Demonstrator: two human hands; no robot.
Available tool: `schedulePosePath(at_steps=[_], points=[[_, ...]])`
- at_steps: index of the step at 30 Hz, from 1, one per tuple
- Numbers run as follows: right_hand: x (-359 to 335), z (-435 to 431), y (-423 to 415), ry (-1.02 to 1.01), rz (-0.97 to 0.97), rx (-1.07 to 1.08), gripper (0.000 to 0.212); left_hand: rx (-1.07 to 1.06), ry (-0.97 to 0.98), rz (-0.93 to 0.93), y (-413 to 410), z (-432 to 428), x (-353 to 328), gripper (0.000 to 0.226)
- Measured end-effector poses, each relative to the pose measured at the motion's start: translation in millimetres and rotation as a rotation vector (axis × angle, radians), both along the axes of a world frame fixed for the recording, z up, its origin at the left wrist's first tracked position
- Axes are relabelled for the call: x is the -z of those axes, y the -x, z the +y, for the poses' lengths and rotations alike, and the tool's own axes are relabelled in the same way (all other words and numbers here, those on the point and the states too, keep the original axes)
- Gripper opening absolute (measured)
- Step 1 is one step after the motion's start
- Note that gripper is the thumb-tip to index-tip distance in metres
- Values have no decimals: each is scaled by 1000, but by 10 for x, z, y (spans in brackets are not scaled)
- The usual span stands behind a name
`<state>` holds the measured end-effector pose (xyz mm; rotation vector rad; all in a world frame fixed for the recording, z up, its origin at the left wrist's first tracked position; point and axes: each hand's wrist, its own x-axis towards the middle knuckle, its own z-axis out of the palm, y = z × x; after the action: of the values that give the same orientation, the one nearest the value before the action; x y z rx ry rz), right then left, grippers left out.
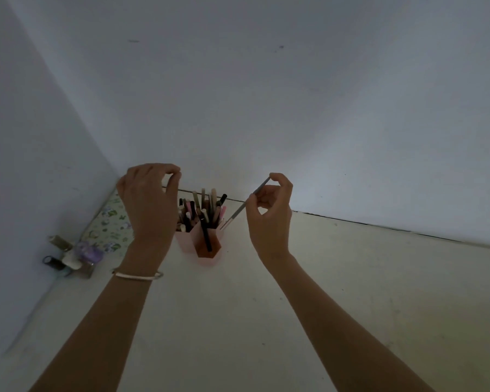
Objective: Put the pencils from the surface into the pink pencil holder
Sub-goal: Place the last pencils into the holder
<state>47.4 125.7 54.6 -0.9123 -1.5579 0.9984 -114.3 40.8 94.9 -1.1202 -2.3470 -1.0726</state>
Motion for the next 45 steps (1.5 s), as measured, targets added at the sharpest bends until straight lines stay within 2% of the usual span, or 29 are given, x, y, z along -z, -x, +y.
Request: schedulePosePath(at_steps=[4,9,11,13,15,17,23,28,30,32,34,36,37,39,40,42,44,45], points=[[89,-99,133,-29,-43,-53,45,53,-20,-30,-17,-56,-39,10],[315,-160,187,-236,-398,-163,27,56,-37,-70,-50,-115,-11,9],[413,-168,172,-395,-549,-165,34,58,-48,-81,-52,-138,8,8],[447,-177,141,-442,-609,-130,52,56,-53,-89,-40,-163,30,8],[406,-152,118,-382,-542,-39,60,42,-66,-108,-6,-184,44,9],[345,-101,81,-320,-470,18,58,36,-97,-138,39,-194,52,9],[131,-42,-21,-256,-409,53,55,53,-124,-213,107,-190,-29,13],[-259,-9,-197,-301,-253,112,56,120,-333,-232,179,-378,-511,23],[-507,21,-252,-310,-202,153,54,154,-347,-223,235,-446,-803,25],[-792,-27,-242,-261,-142,160,51,207,-339,-256,236,-504,-1117,28],[-1144,-86,-226,-237,10,136,49,299,-382,-252,269,-603,-1444,29],[-1500,-69,-265,-303,136,91,47,462,-402,-193,408,-764,-1724,34],[-1623,-28,-300,-315,113,73,45,547,-370,-176,507,-825,-1791,36],[-1632,13,-329,-203,-126,14,33,640,-219,-219,618,-851,-1690,39],[-1509,-18,-298,-90,-337,-42,25,627,-85,-279,601,-808,-1526,44],[-1027,-134,-194,179,-831,-237,11,536,311,-414,477,-615,-982,60],[-488,-318,-56,430,-1114,-426,36,506,656,-492,316,-438,-383,83],[-270,-418,18,517,-1165,-471,46,512,713,-542,256,-376,-119,89]])
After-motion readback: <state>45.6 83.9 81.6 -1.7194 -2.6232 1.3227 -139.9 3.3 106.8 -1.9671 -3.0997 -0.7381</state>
